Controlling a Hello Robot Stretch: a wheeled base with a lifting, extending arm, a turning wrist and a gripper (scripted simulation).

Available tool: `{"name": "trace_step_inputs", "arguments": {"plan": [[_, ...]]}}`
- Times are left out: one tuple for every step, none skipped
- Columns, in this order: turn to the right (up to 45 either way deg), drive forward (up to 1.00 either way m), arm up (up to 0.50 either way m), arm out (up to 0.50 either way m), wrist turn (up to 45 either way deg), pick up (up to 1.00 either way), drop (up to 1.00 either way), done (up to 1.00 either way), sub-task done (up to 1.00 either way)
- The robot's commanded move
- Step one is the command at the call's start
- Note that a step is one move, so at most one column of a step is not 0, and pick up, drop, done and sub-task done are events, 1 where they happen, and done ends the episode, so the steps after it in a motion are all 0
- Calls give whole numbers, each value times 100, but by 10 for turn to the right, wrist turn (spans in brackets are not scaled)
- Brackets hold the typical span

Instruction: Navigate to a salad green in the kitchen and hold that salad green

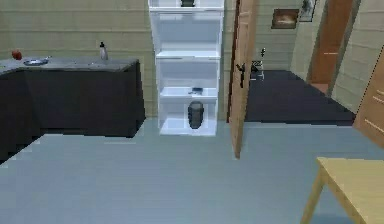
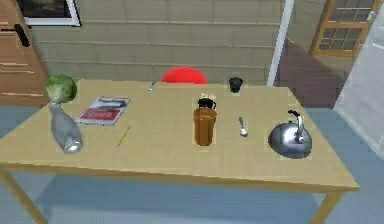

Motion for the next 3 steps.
{"name": "trace_step_inputs", "arguments": {"plan": [[0,100,0,0,0,0,0,0,0],[60,0,0,0,0,0,0,0,0],[30,0,0,0,0,0,0,0,0]]}}
